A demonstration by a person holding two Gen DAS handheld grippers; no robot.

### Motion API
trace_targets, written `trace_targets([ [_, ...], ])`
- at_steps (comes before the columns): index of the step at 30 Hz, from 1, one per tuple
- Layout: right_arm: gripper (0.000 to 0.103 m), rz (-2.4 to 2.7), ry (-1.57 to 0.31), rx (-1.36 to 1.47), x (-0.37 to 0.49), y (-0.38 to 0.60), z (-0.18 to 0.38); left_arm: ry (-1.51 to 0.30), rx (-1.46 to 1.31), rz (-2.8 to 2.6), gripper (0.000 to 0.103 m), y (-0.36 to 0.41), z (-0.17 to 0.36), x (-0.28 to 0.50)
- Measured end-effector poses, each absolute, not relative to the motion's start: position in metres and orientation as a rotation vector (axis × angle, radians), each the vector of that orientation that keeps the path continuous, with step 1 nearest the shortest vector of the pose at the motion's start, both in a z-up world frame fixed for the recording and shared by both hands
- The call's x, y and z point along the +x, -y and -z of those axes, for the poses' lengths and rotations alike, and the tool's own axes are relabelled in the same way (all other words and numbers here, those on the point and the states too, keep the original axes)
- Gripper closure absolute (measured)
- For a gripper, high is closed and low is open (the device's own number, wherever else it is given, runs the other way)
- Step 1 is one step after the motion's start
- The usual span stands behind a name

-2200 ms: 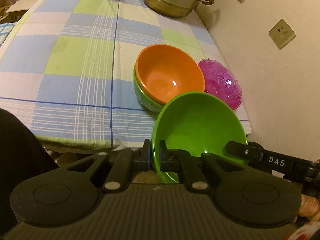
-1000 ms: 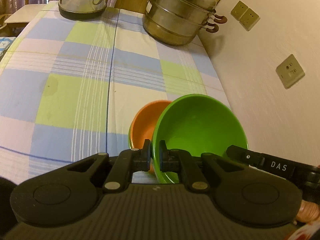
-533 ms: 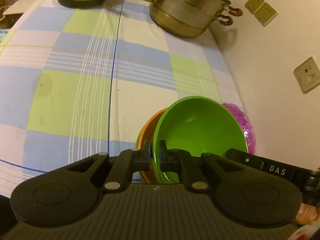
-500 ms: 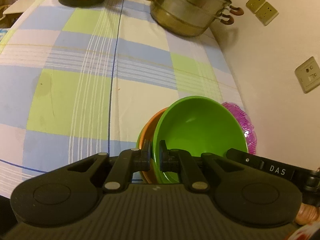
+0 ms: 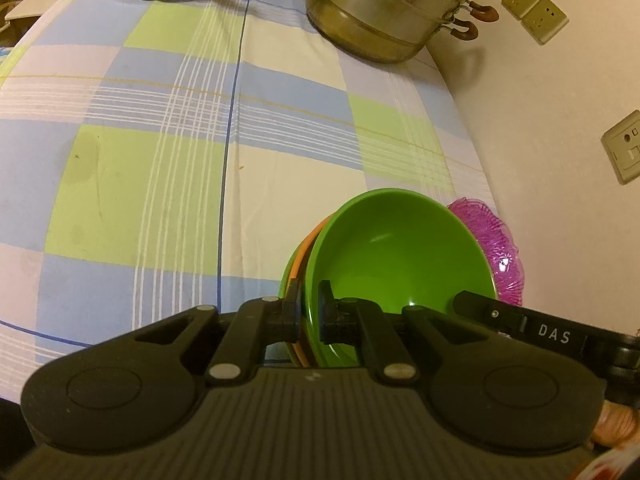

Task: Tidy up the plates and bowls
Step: 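Lower the green bowl into the orange bowl with both grippers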

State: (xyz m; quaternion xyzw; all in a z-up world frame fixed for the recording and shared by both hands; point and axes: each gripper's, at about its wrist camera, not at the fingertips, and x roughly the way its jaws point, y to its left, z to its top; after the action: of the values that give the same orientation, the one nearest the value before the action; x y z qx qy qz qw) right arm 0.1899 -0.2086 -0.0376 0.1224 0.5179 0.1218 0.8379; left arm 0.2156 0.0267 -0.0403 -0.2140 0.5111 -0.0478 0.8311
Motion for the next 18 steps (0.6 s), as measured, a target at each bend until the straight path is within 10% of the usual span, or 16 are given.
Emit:
trace_targets([
  [18, 0.095, -0.259, -1.084, 0.244, 0.1895, 0.2029, 0.0418, -1.075, -0.463, 0.101, 0.096, -0.0292, 0.0403, 0.2153],
])
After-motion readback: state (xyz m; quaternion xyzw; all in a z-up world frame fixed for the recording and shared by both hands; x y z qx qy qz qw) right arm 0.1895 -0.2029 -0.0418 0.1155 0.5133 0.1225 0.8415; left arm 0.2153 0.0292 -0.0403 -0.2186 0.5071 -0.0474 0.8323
